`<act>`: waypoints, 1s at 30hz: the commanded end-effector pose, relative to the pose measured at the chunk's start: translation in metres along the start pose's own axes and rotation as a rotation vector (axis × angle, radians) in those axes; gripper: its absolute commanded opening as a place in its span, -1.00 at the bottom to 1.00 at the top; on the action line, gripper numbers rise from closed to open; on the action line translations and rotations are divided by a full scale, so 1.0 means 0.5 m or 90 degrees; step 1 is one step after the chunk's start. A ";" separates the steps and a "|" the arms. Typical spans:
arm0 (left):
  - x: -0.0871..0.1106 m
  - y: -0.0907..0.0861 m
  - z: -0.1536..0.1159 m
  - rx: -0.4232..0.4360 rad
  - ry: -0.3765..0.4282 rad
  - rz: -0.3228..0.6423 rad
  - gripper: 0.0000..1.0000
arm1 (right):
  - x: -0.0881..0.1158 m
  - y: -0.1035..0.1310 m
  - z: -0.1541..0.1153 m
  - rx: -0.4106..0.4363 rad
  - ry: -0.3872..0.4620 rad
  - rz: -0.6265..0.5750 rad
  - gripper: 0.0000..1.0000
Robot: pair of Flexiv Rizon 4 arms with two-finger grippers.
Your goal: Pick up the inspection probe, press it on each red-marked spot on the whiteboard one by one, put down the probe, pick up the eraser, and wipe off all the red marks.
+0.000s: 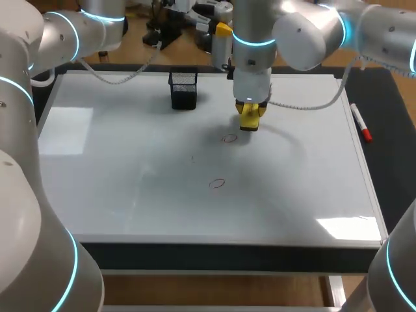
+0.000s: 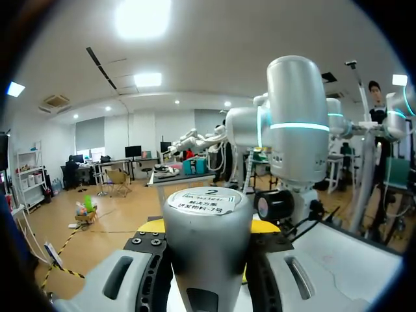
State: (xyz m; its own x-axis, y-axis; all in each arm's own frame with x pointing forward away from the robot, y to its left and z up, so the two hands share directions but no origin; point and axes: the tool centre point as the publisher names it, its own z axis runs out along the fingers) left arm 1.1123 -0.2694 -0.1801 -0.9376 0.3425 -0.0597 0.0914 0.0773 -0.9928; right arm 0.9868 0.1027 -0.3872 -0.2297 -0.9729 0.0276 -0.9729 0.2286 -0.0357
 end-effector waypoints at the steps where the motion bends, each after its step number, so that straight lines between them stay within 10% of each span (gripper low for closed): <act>1: -0.014 0.003 -0.004 0.003 0.268 -0.001 -1.00 | 0.001 -0.002 -0.003 0.000 0.003 -0.001 -1.00; 30: -0.014 0.003 -0.004 0.003 0.268 -0.001 -1.00 | -0.114 0.134 0.023 -0.009 -0.020 -0.114 -1.00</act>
State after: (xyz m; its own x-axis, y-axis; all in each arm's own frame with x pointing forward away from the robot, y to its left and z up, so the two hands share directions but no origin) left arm 1.1123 -0.2694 -0.1801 -0.9376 0.3425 -0.0597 0.0914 0.0773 -0.9928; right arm 0.9316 0.1636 -0.3975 -0.0557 -0.9984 -0.0137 -0.9982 0.0560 -0.0219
